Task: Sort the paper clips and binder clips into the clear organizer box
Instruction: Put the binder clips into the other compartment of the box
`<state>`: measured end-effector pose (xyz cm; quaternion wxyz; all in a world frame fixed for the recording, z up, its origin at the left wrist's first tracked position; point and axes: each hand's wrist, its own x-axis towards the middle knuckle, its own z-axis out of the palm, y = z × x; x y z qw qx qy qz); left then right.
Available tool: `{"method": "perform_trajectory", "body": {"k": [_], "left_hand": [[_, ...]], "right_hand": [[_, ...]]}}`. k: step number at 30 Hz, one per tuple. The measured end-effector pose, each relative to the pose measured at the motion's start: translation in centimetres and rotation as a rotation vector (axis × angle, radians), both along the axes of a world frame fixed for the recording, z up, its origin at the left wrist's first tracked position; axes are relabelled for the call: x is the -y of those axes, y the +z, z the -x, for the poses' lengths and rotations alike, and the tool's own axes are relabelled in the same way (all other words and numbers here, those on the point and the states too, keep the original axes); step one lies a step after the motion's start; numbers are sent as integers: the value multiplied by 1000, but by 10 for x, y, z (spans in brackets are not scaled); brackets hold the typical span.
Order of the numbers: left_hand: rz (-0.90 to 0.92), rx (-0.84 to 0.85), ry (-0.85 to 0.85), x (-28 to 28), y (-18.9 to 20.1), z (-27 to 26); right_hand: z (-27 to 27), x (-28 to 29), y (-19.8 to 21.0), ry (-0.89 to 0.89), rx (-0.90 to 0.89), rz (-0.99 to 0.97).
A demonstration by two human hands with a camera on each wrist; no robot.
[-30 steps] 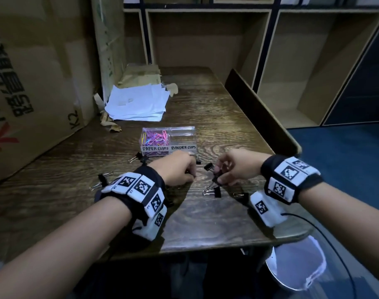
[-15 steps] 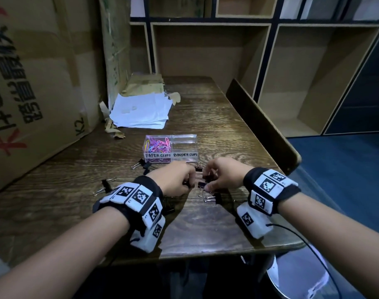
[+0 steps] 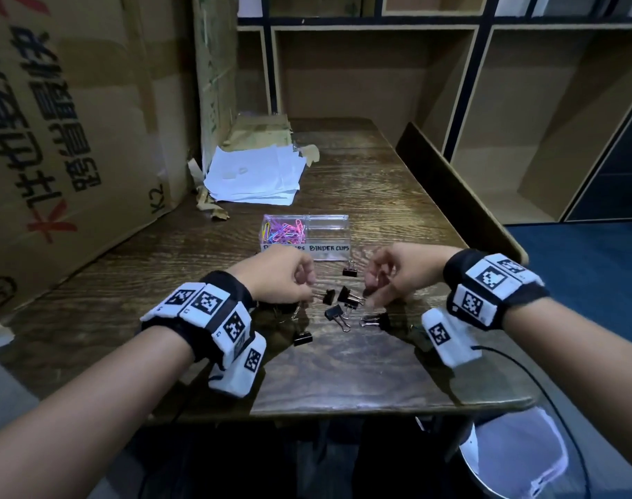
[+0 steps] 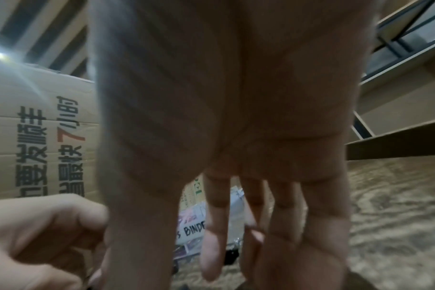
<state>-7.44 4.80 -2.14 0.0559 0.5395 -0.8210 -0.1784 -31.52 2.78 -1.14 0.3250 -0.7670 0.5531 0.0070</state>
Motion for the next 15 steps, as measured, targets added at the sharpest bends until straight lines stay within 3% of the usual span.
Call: {"method": "perform_trajectory", "body": {"k": [2,5,11,15], "left_hand": [[8,64,21,2,6,-6],[-43,216,89,5,17,-21],[-270,497,286,3,35,-58],[-276,422,370,2,21,-78]], "right_hand": [[1,-6,-1,48,-60,-71],[-4,-10,-12,85,-98,-27],[-17,-4,-18,36,-36,30],[-23,5,-23,-25,3,118]]}}
